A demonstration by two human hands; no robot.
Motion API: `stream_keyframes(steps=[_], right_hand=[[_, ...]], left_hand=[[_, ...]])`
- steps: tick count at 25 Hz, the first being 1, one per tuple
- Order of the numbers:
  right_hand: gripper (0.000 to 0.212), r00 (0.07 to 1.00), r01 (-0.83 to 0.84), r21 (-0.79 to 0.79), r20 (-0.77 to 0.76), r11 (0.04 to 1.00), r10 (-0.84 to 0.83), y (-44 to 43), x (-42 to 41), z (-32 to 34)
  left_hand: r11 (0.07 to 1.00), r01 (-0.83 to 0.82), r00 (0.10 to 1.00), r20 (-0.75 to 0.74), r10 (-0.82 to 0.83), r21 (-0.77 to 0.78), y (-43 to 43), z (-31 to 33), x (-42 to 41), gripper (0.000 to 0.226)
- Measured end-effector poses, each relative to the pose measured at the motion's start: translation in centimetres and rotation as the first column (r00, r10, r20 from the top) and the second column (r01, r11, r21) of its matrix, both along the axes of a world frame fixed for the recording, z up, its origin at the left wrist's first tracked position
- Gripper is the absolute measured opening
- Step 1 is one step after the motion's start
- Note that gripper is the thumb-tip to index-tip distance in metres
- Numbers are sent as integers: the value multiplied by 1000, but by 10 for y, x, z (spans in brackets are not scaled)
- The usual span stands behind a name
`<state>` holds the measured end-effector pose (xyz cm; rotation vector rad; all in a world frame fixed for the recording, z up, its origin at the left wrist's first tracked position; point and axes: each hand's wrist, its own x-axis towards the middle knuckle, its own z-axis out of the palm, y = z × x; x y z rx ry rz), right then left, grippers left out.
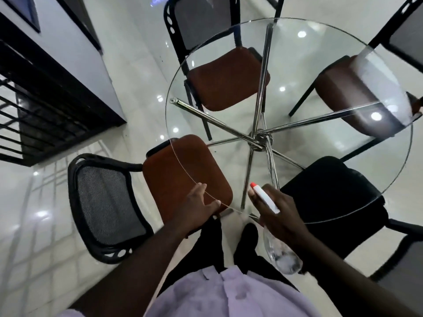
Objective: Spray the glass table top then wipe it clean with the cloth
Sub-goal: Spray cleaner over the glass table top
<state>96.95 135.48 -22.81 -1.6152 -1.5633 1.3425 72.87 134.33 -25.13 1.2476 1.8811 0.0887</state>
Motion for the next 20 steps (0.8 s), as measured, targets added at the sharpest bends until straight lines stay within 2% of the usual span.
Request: stream_keyframes(steps=[4,11,17,20], right_hand=[[45,998,-16,32,66,999,14,9,-18,-11],[38,984,-59,-3,169,998,59,37,-66,-16],[36,975,-57,-13,213,998,58,58,-102,-6],[28,977,-28,-30,213,999,34,69,-111,-1]], left_hand=[[998,63,996,-66,-63,5,17,-19,-22,91],[962,264,931,-240,-273,-70,33,-46,-65,102],[971,237,929,-288,-232,-19,71,-51,-87,113],[973,226,916,-329,-231,-54,94,-48,-100,124]])
